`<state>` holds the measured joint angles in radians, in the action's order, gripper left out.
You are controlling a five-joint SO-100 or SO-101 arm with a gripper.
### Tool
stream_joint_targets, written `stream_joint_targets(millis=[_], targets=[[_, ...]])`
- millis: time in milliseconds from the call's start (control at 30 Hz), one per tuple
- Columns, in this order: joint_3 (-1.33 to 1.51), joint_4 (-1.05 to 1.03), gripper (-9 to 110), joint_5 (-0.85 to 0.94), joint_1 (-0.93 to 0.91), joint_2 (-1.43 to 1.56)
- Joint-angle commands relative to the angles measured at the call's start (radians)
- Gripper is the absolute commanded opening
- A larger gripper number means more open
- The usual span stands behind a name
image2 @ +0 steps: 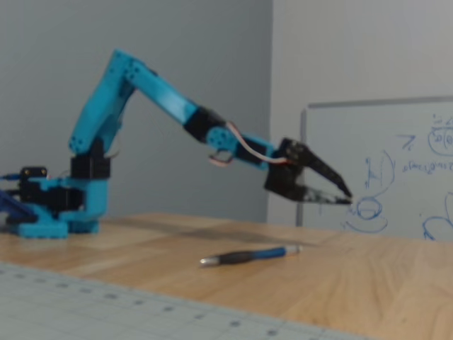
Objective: Touch the pen.
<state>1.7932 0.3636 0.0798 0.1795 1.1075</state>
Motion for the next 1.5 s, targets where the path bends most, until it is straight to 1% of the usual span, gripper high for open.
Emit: stream_joint_targets(millis=[0, 333, 500, 600, 900, 1133, 1300, 1467], targets=[[-0.126, 0.028, 0, -0.011, 0.009, 0.003], [-0.241, 0.028, 0, -0.012, -0.003, -0.034], [-0.160, -0.018, 0, -0.012, -0.002, 0.054], [-0.080, -0.127, 0, -0.012, -0.002, 0.164], [0.138, -0.557, 0, -0.012, -0.006, 0.548], [0.258, -0.854, 1, -0.009, -0.075, 0.784], [0.275, -1.026, 1, -0.009, -0.184, 0.776], [0.273, -1.089, 1, -0.009, -0.241, 0.673]])
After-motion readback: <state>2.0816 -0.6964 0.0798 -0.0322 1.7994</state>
